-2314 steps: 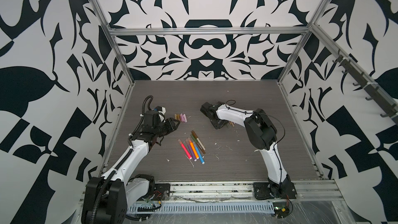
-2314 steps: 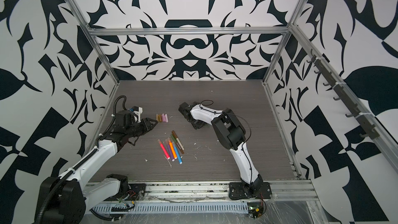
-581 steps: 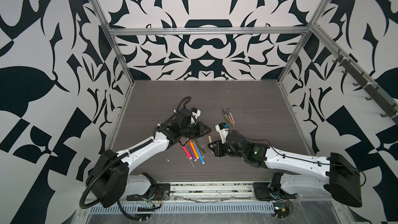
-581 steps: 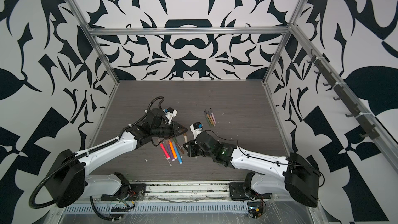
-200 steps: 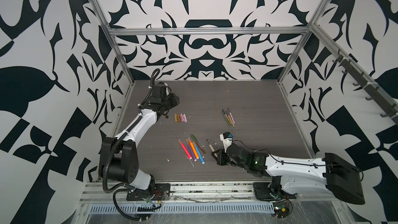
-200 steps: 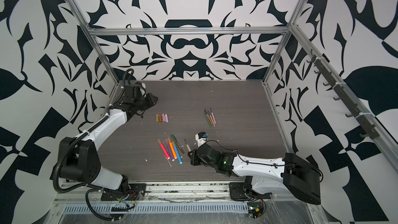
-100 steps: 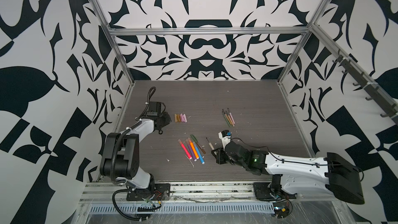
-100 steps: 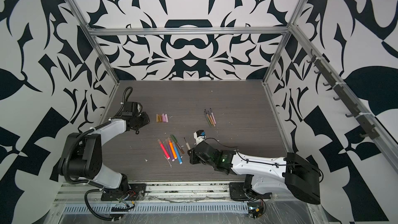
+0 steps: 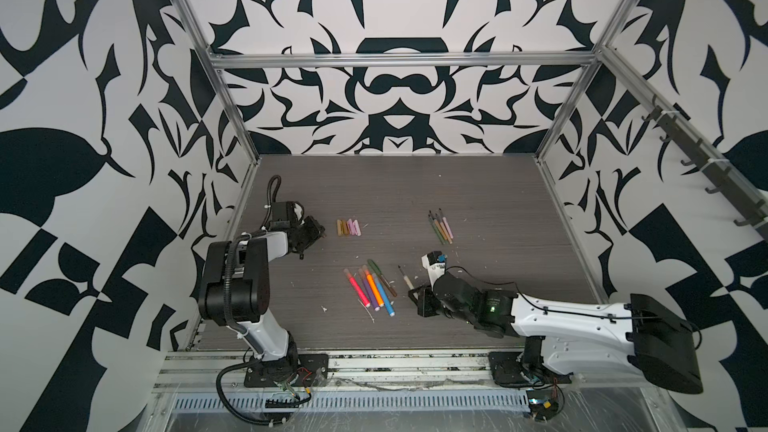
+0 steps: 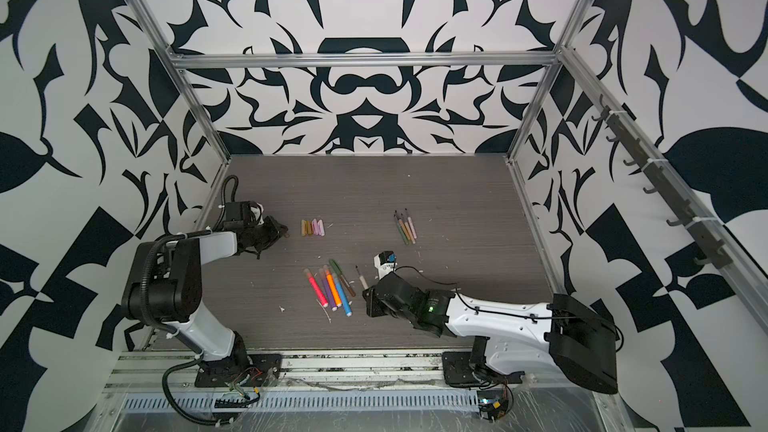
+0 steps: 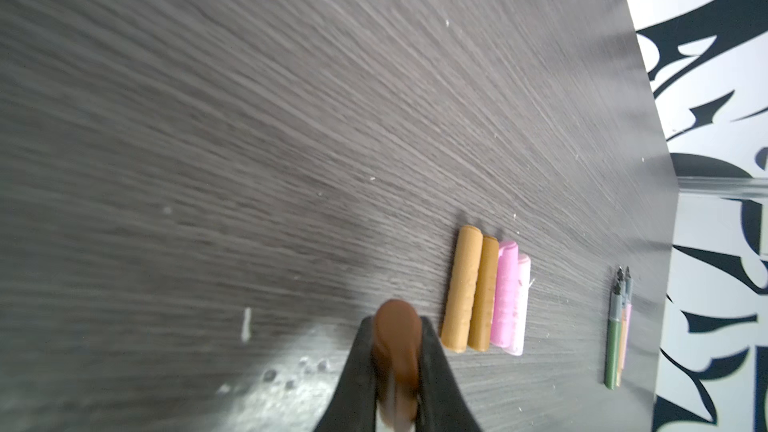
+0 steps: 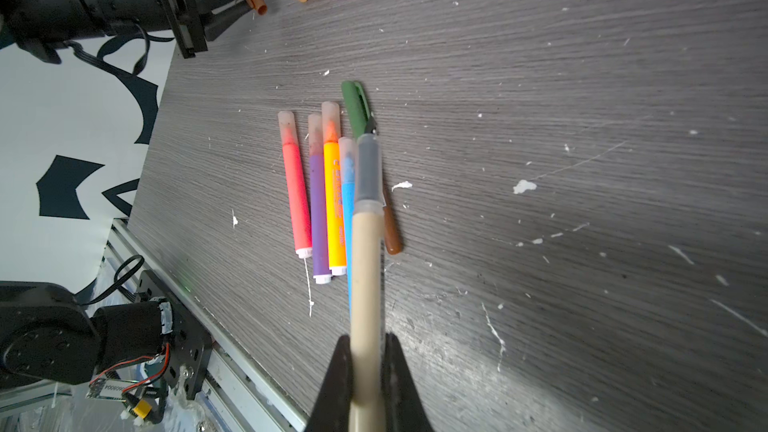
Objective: Open the pen caps
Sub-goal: 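Lower the brown cap beside the tan caps and open the left gripper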
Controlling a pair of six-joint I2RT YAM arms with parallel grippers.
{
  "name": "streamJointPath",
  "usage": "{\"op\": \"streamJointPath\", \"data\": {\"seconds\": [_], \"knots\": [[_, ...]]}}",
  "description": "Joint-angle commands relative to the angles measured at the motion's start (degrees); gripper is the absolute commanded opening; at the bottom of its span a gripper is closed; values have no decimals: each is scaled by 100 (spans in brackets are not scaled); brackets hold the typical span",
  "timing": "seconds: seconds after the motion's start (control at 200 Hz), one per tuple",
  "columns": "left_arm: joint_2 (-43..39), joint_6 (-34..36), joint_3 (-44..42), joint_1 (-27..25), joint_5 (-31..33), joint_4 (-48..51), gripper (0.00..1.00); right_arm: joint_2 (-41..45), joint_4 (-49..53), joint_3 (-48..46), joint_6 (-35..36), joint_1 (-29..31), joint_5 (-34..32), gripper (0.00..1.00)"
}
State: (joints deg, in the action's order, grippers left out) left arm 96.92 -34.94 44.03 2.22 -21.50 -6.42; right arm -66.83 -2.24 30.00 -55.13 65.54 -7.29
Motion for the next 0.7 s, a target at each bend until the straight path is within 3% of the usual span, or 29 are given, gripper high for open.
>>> {"op": "streamJointPath", "data": {"seconds": [0.0, 0.695], "knots": [[110, -53, 82, -12, -460, -148, 17, 82, 21, 115, -7, 0, -88, 0], [494, 84, 431, -11, -682, 259, 35, 344, 122, -14, -41, 1, -185, 0]]}}
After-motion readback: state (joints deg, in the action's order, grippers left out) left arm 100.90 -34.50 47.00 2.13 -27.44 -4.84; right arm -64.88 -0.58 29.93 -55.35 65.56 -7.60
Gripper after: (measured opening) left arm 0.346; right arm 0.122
